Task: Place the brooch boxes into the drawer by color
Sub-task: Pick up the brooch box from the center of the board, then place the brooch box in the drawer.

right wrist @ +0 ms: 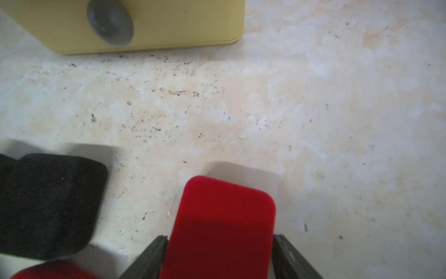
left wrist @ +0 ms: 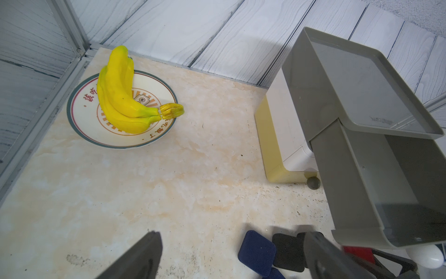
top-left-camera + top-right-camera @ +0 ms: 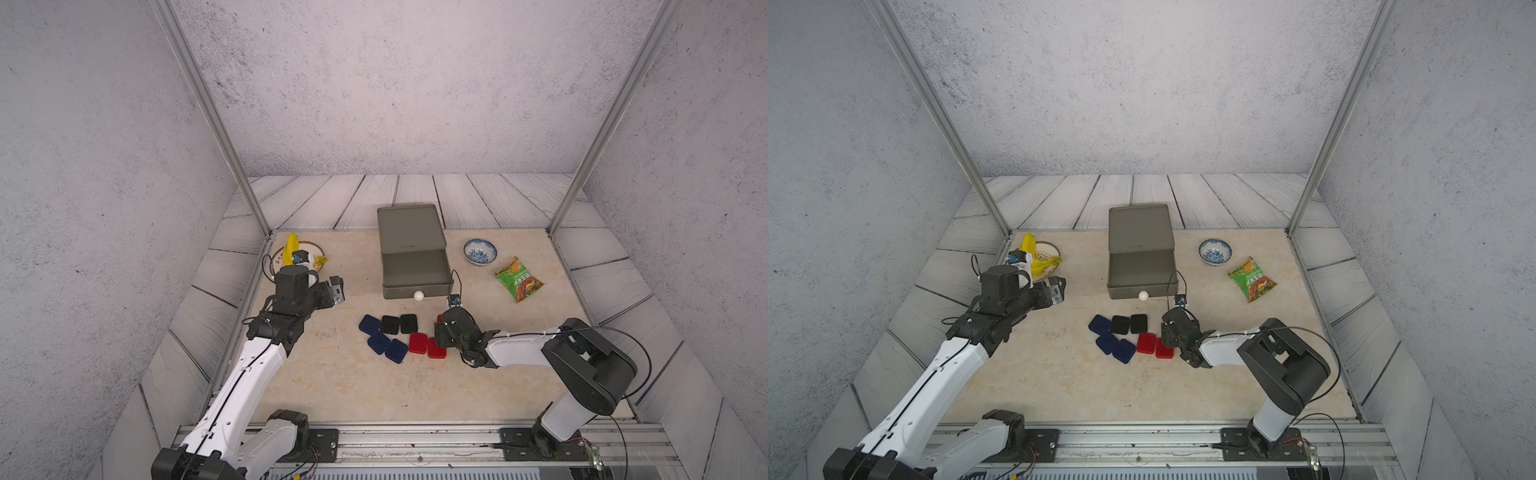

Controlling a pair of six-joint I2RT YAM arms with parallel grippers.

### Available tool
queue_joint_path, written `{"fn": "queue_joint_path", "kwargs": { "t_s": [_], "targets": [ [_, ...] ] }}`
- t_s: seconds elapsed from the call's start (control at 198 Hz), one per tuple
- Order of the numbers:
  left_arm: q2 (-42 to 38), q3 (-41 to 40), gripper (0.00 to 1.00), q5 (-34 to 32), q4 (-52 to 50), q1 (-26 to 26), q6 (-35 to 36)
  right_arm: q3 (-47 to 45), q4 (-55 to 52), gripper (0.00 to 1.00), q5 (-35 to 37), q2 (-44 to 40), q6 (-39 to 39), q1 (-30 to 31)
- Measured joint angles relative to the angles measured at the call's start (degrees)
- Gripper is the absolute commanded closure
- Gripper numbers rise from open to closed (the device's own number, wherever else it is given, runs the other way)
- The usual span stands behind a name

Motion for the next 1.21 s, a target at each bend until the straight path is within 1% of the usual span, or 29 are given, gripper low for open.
{"fn": "queue_joint_path", "kwargs": {
  "t_s": [0.081,0.121,0.202,0.313,0.46,0.637,0.748,0.849,0.93,1.011,1.062,1.213],
  "targets": [
    [0.0,0.0,0.02,0.0,0.0,0.0,0.0,0.0,0.1,0.51,0.2,0.0,0.4,-0.7],
    [0.0,0.0,0.02,0.0,0.0,0.0,0.0,-0.1,0.0,0.54,0.2,-0.2,0.2,-1.1],
    [0.0,0.0,0.02,0.0,0.0,0.0,0.0,-0.7,-0.1,0.55,0.2,-0.9,0.3,-1.6],
    [0.0,0.0,0.02,0.0,-0.1,0.0,0.0,-2.6,-1.7,0.55,0.2,-4.3,0.3,-1.9],
    [-0.4,0.4,0.02,0.0,-0.5,0.0,0.0,-4.5,-6.7,0.56,0.2,-14.0,0.1,-1.9],
    [-1.9,1.4,0.02,0.2,-1.6,0.0,-0.2,-4.5,-14.3,0.58,1.9,-30.2,-0.6,-1.9],
    [-2.9,2.7,0.02,0.5,-2.6,0.0,-0.3,-3.0,-20.1,0.58,2.8,-38.4,-2.6,-1.9],
    [-3.0,4.7,0.02,0.8,-4.0,0.0,-0.4,0.0,-23.6,0.59,2.6,-42.7,-5.0,-1.9],
    [-3.1,6.1,0.02,1.2,-5.1,0.0,-0.5,4.4,-25.3,0.6,1.5,-42.9,-7.0,-1.9],
    [-3.4,6.4,0.02,1.6,-5.7,0.0,-0.7,10.7,-27.1,0.61,-0.8,-40.2,-8.4,-1.9],
    [-3.8,6.4,0.02,1.8,-6.2,0.0,-0.8,15.8,-27.6,0.61,-2.9,-36.7,-9.1,-1.9],
    [-4.5,6.8,0.02,2.0,-8.3,0.0,-0.9,27.1,-29.4,0.61,-8.9,-25.9,-10.1,-1.8]
  ]
}}
